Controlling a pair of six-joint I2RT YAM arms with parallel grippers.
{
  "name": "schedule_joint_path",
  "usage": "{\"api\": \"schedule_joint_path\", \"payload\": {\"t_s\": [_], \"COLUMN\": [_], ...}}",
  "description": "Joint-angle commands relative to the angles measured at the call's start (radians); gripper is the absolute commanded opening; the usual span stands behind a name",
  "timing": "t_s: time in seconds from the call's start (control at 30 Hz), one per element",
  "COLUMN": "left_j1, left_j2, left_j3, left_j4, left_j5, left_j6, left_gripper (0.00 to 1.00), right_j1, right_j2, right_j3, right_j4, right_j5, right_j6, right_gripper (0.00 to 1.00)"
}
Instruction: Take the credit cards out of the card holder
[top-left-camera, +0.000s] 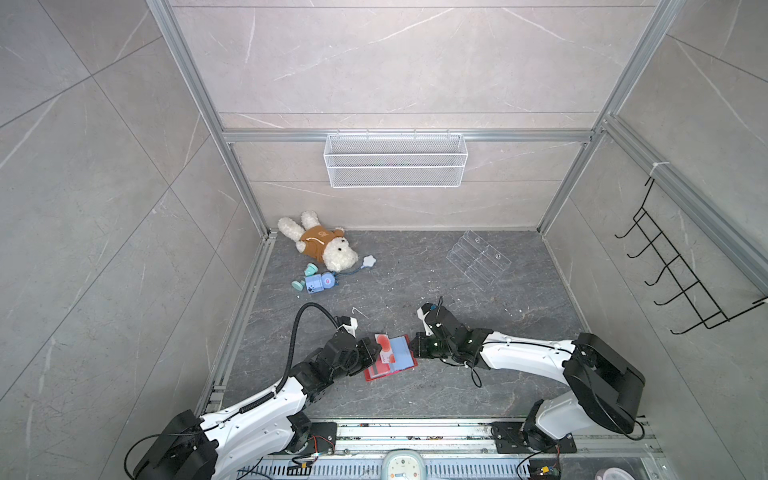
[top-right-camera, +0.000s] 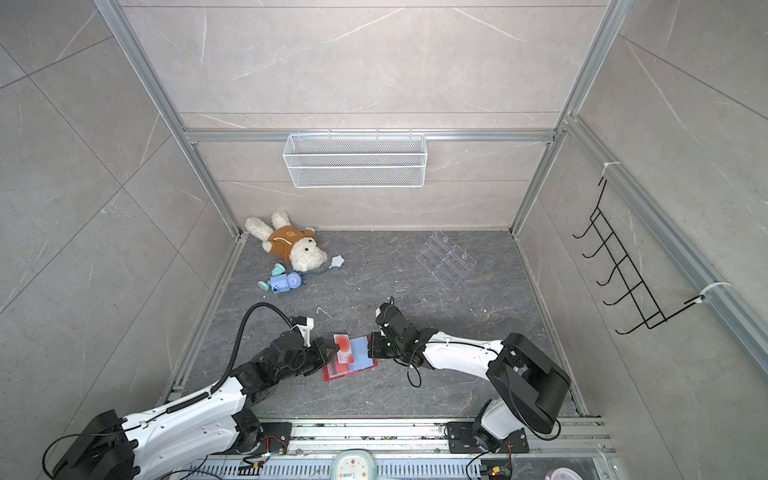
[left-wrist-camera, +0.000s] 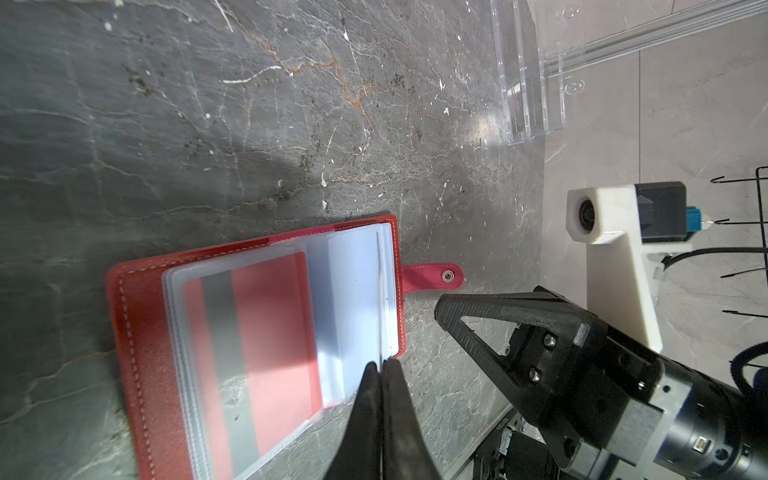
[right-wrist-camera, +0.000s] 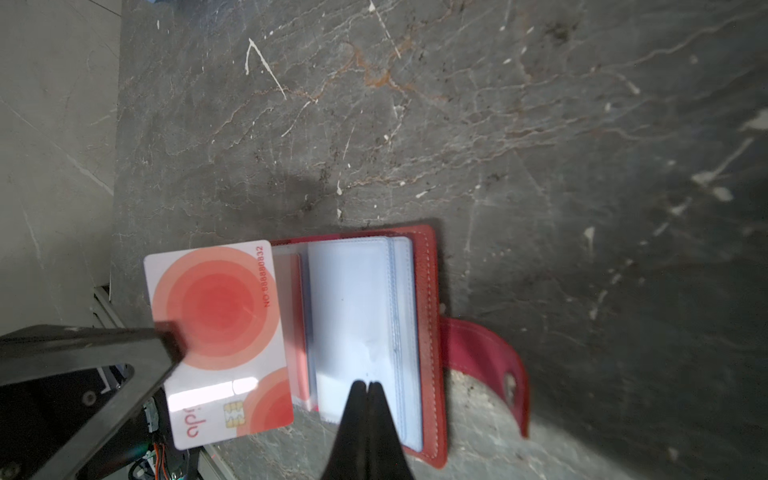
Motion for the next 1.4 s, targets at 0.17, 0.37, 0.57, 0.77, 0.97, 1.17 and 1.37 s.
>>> {"api": "schedule_joint_path", "payload": {"t_s": [0.17,0.37,0.57,0.77,0.97,1.17,1.37], "left_j1": [0.003,0.002,0.003,-0.002,-0.005,-0.007,-0.007], "left_j2": [-0.02,-0.016,0.013,0.021,0.021,0.016,-0.002], "left_j3": [0.043,0.063,0.123,0.154,0.168,0.186,0.207], "left_j4": [-0.008,0.039,0.045,0.05,0.048,0.048,0.036], "left_j5": [0.03,0.075,0.151,0.196,0.219,0.244,0.249], "left_j6": [0.073,0.118,0.204,0.255,0.285,0.333,0.384], "left_gripper": [0.0,0.0,0.0,0.0,0.0,0.0,0.0], "right_j1": [0.005,-0.027,-0.102,-0.173,-0.307,-0.493,-0.698], "right_j2": [0.073,0.016,-0.083,-0.217,-0.287,-0.263,-0.163], "right_j3": [0.008,-0.023,-0.046,-0.051,-0.008,0.085,0.243], "right_j4": [0.027,-0.001,-0.085,-0.214,-0.344,-0.446,-0.499], "right_j5": [0.01,0.025,0.038,0.119,0.134,0.105,0.071], "right_j6": [-0.008,-0.026,-0.075,-0.129,-0.162,-0.184,-0.223], "right_gripper": [0.0,0.01,0.3,0.86,0.99,0.99,0.97]}}
